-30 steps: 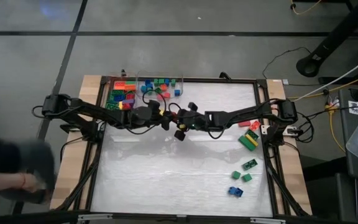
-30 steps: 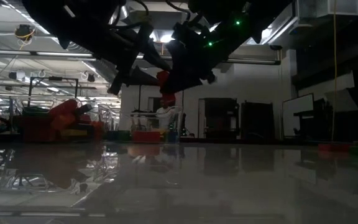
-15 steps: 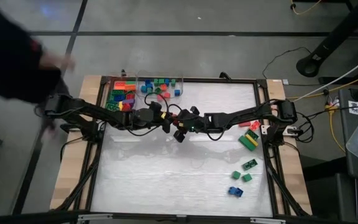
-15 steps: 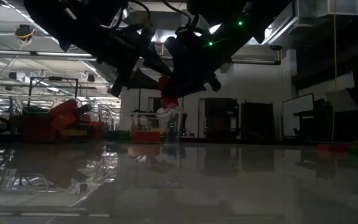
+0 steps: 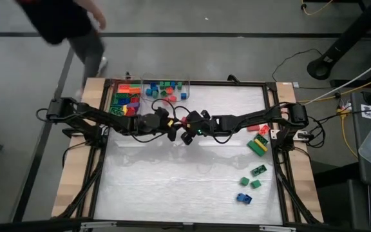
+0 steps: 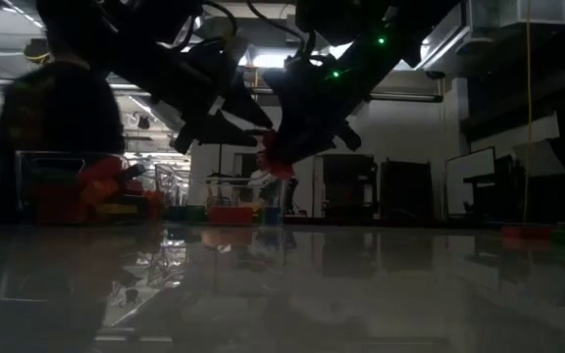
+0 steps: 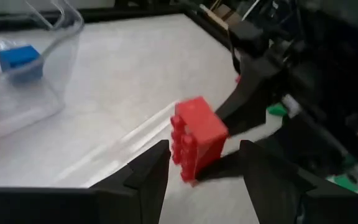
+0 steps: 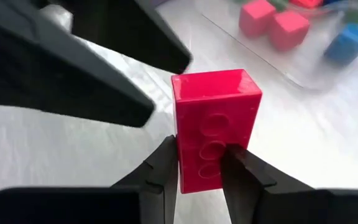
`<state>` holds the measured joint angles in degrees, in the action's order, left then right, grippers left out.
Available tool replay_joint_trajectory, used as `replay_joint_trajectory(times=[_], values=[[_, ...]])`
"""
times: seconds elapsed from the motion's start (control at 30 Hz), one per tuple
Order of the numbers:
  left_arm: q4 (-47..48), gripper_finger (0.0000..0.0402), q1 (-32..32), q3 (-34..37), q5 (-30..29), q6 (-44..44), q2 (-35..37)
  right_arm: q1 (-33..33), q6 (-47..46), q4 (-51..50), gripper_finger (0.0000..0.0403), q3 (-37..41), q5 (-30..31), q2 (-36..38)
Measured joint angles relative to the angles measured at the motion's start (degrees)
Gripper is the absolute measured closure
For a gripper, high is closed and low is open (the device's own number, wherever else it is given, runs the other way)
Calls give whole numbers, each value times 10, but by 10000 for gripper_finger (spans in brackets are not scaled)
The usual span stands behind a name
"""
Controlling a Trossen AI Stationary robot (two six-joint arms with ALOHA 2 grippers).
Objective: Sort blocks by size
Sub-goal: Put the large orange game piece into the left transparent bin
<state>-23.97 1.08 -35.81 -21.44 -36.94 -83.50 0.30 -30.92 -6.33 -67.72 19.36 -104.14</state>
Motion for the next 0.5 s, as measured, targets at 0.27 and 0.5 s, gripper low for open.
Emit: replay_joint_trajectory(times=[0.27,0.5], values=[[-4,219,0,-1,-3,-3,0,0,-14,14,304,0,-1,0],[-6,219,0,-1,-10,-4,0,1,-25,49,304,1,-5,0]])
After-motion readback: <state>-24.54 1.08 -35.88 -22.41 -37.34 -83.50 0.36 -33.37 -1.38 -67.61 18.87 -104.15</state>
